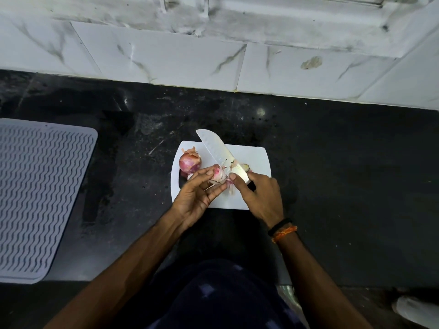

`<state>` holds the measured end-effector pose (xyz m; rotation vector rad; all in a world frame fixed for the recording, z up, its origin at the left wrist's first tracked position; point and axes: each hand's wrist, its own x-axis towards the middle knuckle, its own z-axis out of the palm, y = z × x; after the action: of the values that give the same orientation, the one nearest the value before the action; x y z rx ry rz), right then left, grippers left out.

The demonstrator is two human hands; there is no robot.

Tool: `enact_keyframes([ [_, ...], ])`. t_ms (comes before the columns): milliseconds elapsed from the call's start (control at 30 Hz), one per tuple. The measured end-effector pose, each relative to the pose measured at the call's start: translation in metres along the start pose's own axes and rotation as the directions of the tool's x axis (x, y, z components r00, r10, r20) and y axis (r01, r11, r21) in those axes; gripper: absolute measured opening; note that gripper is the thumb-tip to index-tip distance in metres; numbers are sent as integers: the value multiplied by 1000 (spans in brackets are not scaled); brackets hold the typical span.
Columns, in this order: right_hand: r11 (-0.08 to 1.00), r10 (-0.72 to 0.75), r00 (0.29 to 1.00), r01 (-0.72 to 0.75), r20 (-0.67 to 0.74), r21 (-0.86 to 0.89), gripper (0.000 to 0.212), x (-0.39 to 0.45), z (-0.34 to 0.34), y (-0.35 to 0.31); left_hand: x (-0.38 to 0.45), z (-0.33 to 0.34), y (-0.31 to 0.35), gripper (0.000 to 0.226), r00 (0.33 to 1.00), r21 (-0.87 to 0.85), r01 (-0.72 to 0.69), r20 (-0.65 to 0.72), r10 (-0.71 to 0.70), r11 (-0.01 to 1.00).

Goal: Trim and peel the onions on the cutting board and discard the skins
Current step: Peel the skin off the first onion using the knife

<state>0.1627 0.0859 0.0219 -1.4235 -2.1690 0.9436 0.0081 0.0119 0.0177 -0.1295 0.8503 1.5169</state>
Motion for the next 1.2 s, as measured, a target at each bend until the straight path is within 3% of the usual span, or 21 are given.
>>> enact_keyframes([
  [167,998,-56,998,56,-3,-30,51,4,0,-2,-1,2,1,10,1000,21,16,-7,-16,1000],
  [333,980,-43,996,28,-78,-195,70,9,0,-8,0,1,0,10,999,44,38,-5,-38,998],
  [500,971,-35,998,19,-60,-239,55,11,-2,-11,3,-1,-1,6,1000,44,26,-17,-26,999],
  [733,996,-88,995,87,54,20,46,1,-5,-10,10,-3,1,17,992,-40,36,-118,-40,999],
  [900,999,-27,1000,27,-11,20,53,7,-7,7,9,-4,0,30,998,-121,62,-20,-65,991],
  [1000,999,-20,1000,20,23,-26,50,12,-10,13,10,-6,-2,17,999,-87,45,21,-43,995],
  [1200,996,-10,999,14,43,-85,44,14,-7,10,12,-8,-2,23,996,-63,18,87,-12,998],
])
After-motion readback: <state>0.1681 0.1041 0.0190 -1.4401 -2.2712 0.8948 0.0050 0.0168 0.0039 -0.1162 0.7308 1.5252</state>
